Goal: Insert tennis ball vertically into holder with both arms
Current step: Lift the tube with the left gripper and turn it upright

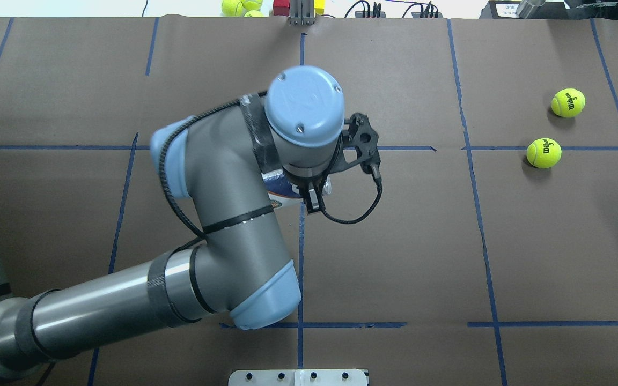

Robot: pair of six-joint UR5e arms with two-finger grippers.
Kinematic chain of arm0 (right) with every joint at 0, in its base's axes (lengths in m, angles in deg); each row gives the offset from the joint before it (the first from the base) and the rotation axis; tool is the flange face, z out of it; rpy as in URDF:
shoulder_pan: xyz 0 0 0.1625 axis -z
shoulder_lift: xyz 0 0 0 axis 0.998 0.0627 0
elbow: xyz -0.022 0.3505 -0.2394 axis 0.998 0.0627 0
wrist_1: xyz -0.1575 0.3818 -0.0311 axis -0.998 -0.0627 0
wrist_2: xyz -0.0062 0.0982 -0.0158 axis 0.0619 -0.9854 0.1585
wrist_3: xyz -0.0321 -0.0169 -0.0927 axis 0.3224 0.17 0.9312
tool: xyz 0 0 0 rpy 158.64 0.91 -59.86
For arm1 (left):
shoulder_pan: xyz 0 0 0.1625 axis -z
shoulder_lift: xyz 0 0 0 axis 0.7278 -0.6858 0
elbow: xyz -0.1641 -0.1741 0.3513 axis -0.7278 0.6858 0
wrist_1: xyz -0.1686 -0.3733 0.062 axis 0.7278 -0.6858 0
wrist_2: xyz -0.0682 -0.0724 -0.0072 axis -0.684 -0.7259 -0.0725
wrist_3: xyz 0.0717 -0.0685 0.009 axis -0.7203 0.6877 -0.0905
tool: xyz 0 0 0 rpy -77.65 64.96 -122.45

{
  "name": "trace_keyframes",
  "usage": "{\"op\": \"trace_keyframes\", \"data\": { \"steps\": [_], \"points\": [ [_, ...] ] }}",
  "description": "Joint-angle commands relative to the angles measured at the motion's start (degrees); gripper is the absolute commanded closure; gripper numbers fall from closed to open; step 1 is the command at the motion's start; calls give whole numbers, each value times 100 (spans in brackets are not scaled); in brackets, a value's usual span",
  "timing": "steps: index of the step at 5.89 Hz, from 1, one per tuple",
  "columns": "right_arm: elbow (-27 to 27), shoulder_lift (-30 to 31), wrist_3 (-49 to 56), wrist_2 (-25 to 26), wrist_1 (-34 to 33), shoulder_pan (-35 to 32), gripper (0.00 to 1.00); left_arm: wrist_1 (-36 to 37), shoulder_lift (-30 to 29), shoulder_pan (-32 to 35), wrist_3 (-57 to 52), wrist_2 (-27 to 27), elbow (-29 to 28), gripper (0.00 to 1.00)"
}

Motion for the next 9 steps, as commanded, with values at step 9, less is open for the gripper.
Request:
{"op": "trace_keyframes", "data": {
  "steps": [9],
  "points": [
    [-35, 0, -9, -35, 0, 0, 0, -9402, 1673, 199, 1845, 833, -1219, 36]
  ]
}}
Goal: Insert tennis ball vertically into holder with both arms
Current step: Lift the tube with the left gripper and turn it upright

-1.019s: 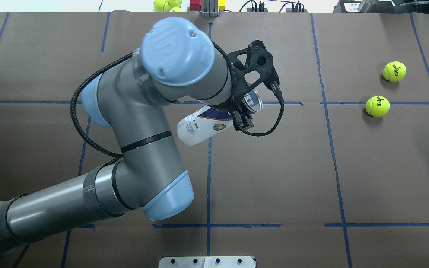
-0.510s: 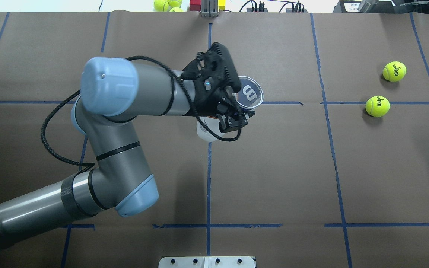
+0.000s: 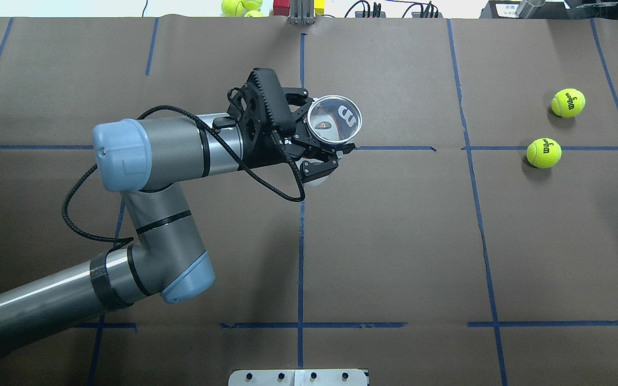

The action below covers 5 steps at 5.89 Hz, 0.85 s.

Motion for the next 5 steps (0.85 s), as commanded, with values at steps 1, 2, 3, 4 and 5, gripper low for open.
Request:
{"op": "trace_keyframes", "data": {
  "steps": [1, 2, 3, 4, 5],
  "points": [
    [-5, 0, 0, -1, 0, 0, 0, -1354, 9, -8, 7, 267, -936, 36],
    [-5, 0, 0, -1, 0, 0, 0, -1855, 9, -8, 7, 276, -1349, 36],
    [3, 0, 0, -1, 0, 0, 0, -2060, 9, -8, 7, 276, -1580, 36],
    [3, 0, 0, -1, 0, 0, 0, -2150, 9, -26, 7, 276, -1756, 34],
    [3, 0, 0, -1, 0, 0, 0, -2316, 0, -43, 7, 276, -1993, 34]
  ]
}}
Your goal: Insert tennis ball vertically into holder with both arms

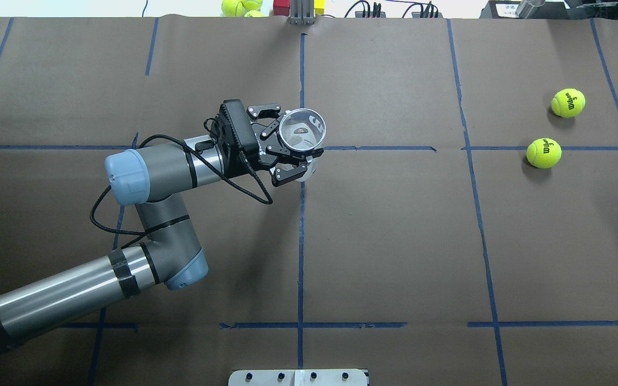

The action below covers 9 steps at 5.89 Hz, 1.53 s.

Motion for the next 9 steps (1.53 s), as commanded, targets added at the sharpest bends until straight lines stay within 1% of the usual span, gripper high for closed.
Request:
{"op": "trace_keyframes", "data": {
  "steps": [1, 2, 3, 4, 8, 9],
  "points": [
    [1, 0, 0, 0, 0, 0, 0, -175, -7, -51, 0, 44, -260, 34],
    [10, 0, 0, 0, 0, 0, 0, -210, -15, -112, 9, 166, -260, 33],
    [10, 0, 0, 0, 0, 0, 0, -314, -15, -121, 322, 324, -260, 31],
    [1, 0, 0, 0, 0, 0, 0, -333, 11, -121, 369, 369, -269, 26],
    [10, 0, 0, 0, 0, 0, 0, -315, 46, -121, 378, 379, -321, 24],
    [1, 0, 0, 0, 0, 0, 0, -315, 46, -121, 387, 379, -313, 22]
  ]
}}
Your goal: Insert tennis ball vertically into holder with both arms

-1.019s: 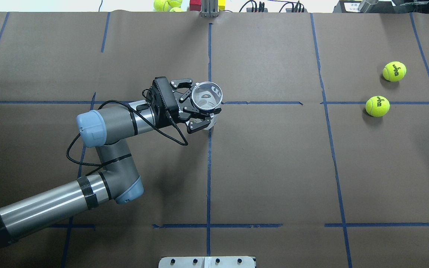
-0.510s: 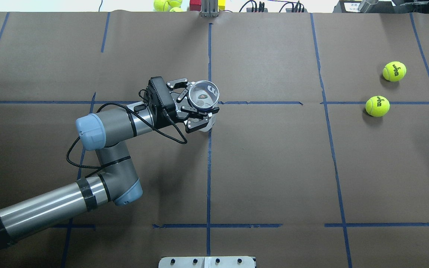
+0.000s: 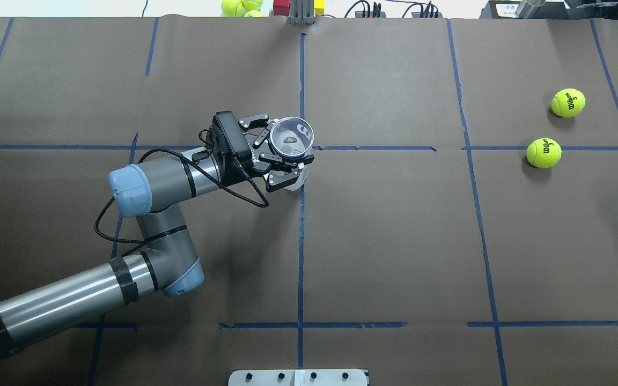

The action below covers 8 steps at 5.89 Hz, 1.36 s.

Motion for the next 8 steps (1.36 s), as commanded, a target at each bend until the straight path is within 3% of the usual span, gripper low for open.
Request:
{"op": "trace_keyframes", "data": {
  "steps": [1, 3, 8],
  "points": [
    [-3, 0, 0, 0, 0, 0, 0, 9, 1, 0, 15, 0, 15, 18],
    [-21, -26, -9, -9, 0, 0, 0, 18, 18, 9, 15, 0, 33, 11],
    [-232, -88, -97, -26, 9, 52, 0, 44, 308, 0, 41, -9, 200, 10]
  ]
}}
